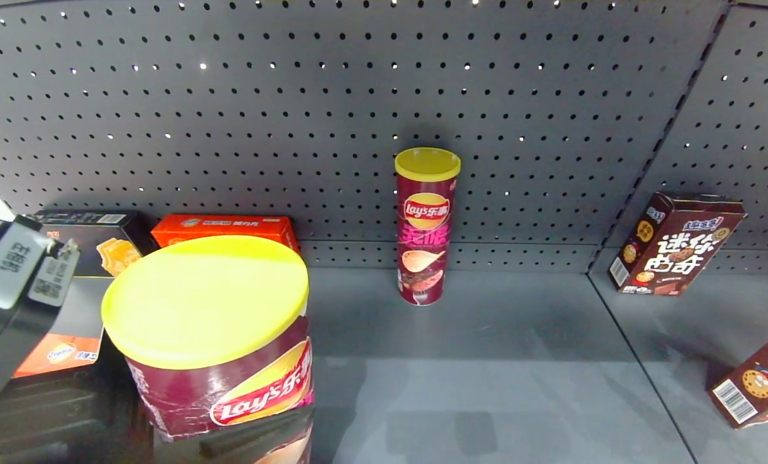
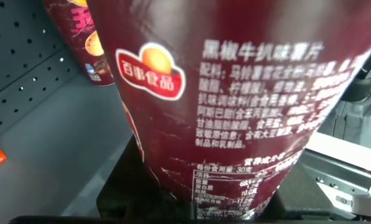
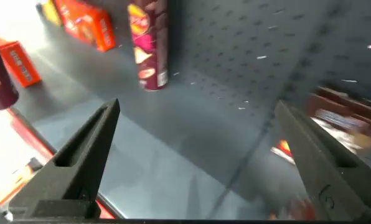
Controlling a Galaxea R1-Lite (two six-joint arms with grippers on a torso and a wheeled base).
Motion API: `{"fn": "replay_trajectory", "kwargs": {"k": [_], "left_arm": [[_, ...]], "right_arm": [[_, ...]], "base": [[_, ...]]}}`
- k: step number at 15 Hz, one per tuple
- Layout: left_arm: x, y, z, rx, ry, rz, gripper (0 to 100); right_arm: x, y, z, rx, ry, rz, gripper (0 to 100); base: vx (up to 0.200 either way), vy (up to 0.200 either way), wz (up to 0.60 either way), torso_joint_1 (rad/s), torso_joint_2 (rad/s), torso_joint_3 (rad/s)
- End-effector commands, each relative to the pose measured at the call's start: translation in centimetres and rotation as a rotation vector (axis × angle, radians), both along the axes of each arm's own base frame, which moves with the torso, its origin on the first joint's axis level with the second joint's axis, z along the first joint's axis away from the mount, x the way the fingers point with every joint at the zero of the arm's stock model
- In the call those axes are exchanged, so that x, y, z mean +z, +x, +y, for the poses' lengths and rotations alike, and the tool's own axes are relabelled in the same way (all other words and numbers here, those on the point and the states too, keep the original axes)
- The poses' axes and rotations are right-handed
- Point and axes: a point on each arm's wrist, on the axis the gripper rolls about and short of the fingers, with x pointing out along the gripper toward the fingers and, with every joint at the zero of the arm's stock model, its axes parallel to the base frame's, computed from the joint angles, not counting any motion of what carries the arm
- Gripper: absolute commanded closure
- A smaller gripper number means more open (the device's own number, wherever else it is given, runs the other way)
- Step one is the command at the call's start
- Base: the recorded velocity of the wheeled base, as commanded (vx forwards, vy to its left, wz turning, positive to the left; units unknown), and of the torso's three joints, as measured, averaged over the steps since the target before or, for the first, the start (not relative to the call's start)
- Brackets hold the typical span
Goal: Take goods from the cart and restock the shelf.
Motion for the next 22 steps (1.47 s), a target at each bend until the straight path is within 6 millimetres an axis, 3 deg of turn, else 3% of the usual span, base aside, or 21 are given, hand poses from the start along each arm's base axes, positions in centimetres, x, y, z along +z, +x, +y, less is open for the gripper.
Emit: {"fn": "replay_trajectory", "kwargs": {"k": [1,3,6,10,17,22], "left_arm": [[-0.3,-0.2,0.2,0.001,0.005,0.005,100],[-0.4,-0.1,0.2,0.007,0.007,0.007,100],[-0.3,-0.1,0.2,0.014,0.006,0.004,100],[-0.3,0.0,0.2,0.023,0.008,0.004,100],[-0.1,0.0,0.2,0.024,0.002,-0.003,100],[0.0,0.3,0.5,0.05,0.001,-0.003,100]], "right_arm": [[-0.1,3.2,1.3,0.057,-0.02,0.076,0],[-0.3,4.4,2.0,0.081,-0.026,0.091,0],[-0.2,7.2,5.1,0.136,-0.036,0.086,0],[0.2,9.5,6.6,0.133,-0.046,0.099,0],[0.0,11.5,10.9,0.178,-0.001,0.16,0],[-0.1,12.6,11.9,0.177,0.002,0.179,0]], "base": [[0.0,0.0,0.0,0.0,0.0,0.0],[0.0,0.0,0.0,0.0,0.0,0.0],[0.0,0.0,0.0,0.0,0.0,0.0],[0.0,0.0,0.0,0.0,0.0,0.0],[0.0,0.0,0.0,0.0,0.0,0.0],[0.0,0.0,0.0,0.0,0.0,0.0]]}}
